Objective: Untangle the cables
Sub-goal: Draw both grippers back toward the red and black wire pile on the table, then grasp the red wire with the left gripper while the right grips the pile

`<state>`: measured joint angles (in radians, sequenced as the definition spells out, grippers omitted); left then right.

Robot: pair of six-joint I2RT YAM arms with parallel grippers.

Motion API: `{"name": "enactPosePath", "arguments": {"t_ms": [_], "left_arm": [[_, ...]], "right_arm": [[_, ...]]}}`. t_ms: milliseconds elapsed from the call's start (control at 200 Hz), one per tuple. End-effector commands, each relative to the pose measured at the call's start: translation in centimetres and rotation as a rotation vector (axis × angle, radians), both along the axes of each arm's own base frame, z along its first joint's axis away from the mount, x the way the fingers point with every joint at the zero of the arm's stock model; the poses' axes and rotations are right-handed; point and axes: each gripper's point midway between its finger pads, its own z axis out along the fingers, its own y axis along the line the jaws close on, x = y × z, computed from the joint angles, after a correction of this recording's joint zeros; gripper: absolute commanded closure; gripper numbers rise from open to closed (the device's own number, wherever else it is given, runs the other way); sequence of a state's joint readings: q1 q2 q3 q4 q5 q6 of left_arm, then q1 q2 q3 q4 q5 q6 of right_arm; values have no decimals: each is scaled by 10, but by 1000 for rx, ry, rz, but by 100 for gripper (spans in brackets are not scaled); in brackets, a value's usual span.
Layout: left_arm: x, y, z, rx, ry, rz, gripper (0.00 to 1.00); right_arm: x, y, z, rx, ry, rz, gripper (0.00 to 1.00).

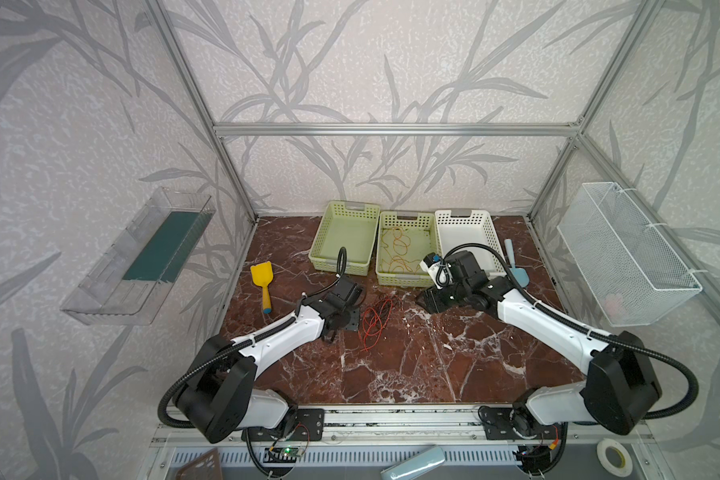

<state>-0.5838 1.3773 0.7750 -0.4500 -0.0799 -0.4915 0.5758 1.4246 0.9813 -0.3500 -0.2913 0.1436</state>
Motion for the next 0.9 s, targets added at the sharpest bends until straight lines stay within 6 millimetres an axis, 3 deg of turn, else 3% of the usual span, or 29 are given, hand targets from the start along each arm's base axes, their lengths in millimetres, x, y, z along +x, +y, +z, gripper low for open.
{"name": "enactPosePath", "arguments": {"t_ms": [0,260,395,520,610,780,865,895], "left_arm": [[-6,-14,-6,-87,48,11,41],[-14,-15,-7,-121,40,-8,41],[-16,-22,-18,-152,61,-16,44],[-17,-21,-31,-130,93,-14,56],[-16,-25,-35,-123,106,-34,70],[-15,-31,-23,-111,86,-90,100],[-16,-33,-12,-117,50,-114,100],[-16,-33,-8,-125,40,-124,100]], "right_arm": [[3,14,5,1,-33,31,42],[-4,28,-7,-9,-15,62,46],[-8,40,-11,-17,-16,89,46],[-11,57,-10,-16,-31,128,47],[-11,70,-9,-10,-43,154,47],[-7,97,-20,-13,-58,178,47],[-3,106,-23,-4,-61,168,47],[-2,109,-35,-15,-45,165,47]]}}
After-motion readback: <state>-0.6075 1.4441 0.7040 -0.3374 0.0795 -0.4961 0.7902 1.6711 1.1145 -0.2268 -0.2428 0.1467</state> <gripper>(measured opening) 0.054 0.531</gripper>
